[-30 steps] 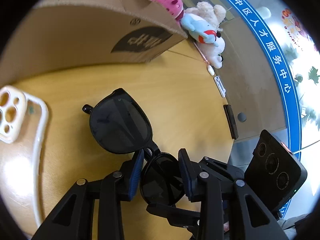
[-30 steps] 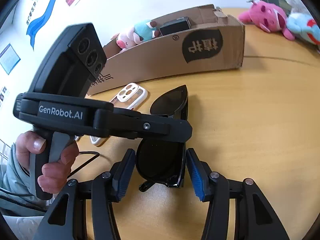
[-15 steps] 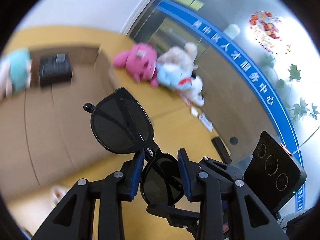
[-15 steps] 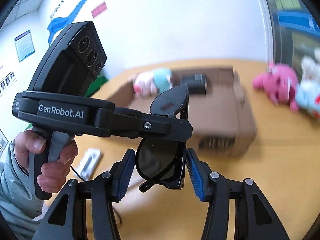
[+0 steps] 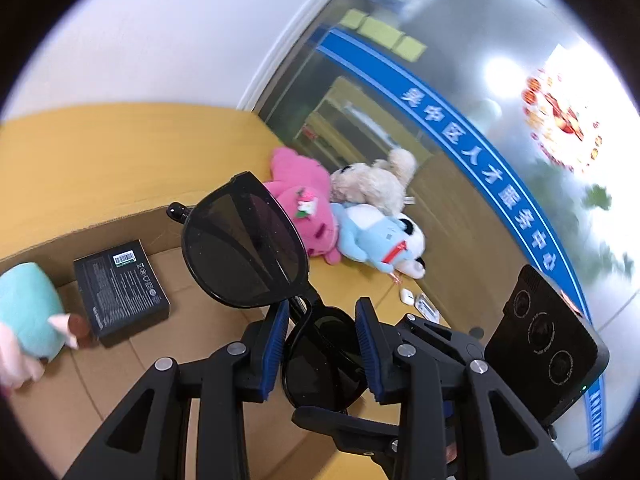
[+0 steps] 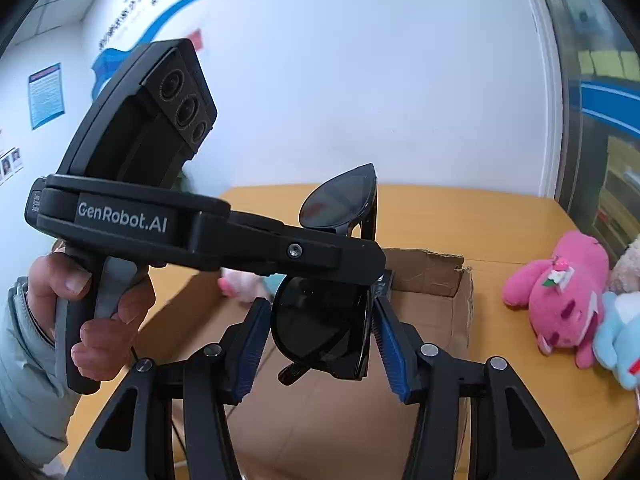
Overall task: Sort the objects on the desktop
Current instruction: 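Carry the sunglasses with both grippers and lower them into the cardboard box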
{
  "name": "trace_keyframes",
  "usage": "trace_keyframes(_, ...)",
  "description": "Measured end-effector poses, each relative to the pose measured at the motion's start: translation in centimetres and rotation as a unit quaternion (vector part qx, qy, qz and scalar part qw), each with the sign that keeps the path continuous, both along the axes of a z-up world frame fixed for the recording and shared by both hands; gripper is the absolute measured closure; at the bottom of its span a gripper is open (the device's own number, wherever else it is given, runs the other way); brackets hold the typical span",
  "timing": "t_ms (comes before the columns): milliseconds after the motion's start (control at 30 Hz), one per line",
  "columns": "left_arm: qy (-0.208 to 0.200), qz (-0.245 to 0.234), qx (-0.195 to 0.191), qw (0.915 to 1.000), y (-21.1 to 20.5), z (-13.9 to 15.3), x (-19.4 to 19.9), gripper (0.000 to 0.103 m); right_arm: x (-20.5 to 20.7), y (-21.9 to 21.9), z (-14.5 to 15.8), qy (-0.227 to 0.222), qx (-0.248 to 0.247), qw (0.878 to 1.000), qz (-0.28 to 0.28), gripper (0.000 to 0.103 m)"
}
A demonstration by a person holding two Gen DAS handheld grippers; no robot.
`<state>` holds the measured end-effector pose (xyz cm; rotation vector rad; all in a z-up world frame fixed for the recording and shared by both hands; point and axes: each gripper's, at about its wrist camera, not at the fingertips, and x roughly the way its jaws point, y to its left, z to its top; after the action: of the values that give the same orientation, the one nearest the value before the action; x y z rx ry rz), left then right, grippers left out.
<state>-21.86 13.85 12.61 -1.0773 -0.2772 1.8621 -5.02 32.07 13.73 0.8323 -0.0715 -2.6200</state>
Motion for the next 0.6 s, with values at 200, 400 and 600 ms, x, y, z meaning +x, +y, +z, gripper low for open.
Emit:
trace_keyframes(200, -0.081, 0.007, 0.004, 0.9967, 1.7, -6.4, -5.4, 0.073, -7.3, 0.8, -4.9, -0.078, 0.019, 0.997, -0.013, 0.053)
trace_keyframes(400, -0.141, -0.006, -0.023, 0.9898, 5.0, -11.9, -6.6, 0.073, -11.0, 2.1, -10.6, -0.170, 0.022, 0.985, -0.039, 0.052)
trace_keyframes(600, -0.180, 0.005, -0.046, 0.9826, 5.6, -15.1, -5.8, 0.073, -11.2, 2.8, -13.6, -0.233, 0.032, 0.971, -0.037, 0.052)
